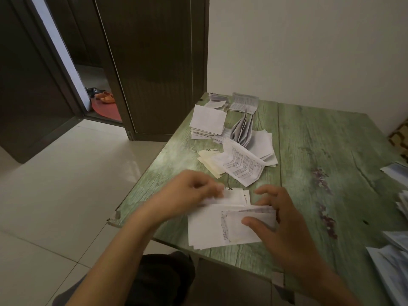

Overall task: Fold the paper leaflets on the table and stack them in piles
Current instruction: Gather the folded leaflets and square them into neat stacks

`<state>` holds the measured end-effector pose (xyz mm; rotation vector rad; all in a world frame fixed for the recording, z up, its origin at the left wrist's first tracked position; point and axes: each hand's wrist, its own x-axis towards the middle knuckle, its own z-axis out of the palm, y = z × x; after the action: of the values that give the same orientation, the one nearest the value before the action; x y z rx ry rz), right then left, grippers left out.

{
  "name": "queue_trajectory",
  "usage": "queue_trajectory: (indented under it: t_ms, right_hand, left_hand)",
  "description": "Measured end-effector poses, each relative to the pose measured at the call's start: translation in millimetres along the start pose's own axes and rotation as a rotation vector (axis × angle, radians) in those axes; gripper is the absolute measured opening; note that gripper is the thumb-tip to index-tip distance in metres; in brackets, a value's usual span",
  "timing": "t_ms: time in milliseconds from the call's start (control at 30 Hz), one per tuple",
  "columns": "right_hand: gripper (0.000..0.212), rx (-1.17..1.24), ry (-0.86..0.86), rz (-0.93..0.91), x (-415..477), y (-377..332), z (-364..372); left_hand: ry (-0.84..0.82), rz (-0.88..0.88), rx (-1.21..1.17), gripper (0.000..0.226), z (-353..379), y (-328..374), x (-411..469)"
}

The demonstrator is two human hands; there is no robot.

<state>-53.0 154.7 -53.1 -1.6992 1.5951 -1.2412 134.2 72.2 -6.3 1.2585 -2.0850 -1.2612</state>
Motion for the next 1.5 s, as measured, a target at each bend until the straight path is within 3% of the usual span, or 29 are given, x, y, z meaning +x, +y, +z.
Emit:
queue_trajectory:
  t_ms: [67,167,267,400,500,600,700,867,1033,1067,1133,1200,1267,1367,1500]
  right_hand:
    - [0.053,-0.009,-0.013,-0.022,-3,-1,-2]
    - [0.043,-0.072,-0.023,-0.055,-7,1,-3]
    - [0.037,-0.080,-0.043,-0.019,-8,4,-2]
    - [0.045,-0.129,-0.027,-0.039,-8,2,2]
    - [0.042,-0.110,-0.028,-0.010,-7,2,3]
    - [0.039,-0.083,-0.020,0.018,-6,3,3]
    - [0.034,-0.002,-0.022,0.046,-7,1,2]
    - [0.028,0.003,-0.083,0.086,2,2,-3]
    - [0.030,-0.125,-0.089,0.029,15,10,-2]
    - [0.032,-0.144,-0.095,0.017,17,11,-1]
    - [0.035,-0.181,-0.104,-0.016,20,14,0]
    - [0.036,-0.224,-0.124,-0.080,22,17,2]
    - [0.036,-0.270,-0.183,-0.123,23,18,2]
    - [0.033,-0.340,-0.249,-0.171,25,19,1]
    - [0.029,-0.401,-0.073,-0.426,25,10,3]
  left_hand:
    - [0.085,-0.005,0.015,0.009,-4,-9,6]
    - [0.033,-0.086,0.248,0.046,6,-18,17]
    - [0.011,-0.126,0.412,0.058,10,-18,29]
    - [-0.093,-0.216,0.542,0.046,11,-16,39]
    - [-0.109,-0.172,0.539,0.029,16,-14,40]
    - [-0.153,-0.118,0.435,0.012,14,-10,30]
    - [-0.172,-0.082,0.245,0.010,3,-6,16]
    - [0.242,-0.050,0.095,0.013,-28,-11,-2]
    - [0.524,0.020,-0.357,0.012,-42,-13,-12]
    - [0.512,0.029,-0.460,0.010,-46,-11,-14]
    - [0.306,0.022,-0.487,0.009,-46,-9,-17]
    - [-0.002,-0.056,-0.213,0.012,-35,-13,-14]
    - [-0.181,-0.154,0.097,0.011,-20,-20,-5]
    - [-0.275,-0.142,0.241,0.012,-5,-20,4]
    - [-0.319,-0.083,0.253,0.017,3,-13,5]
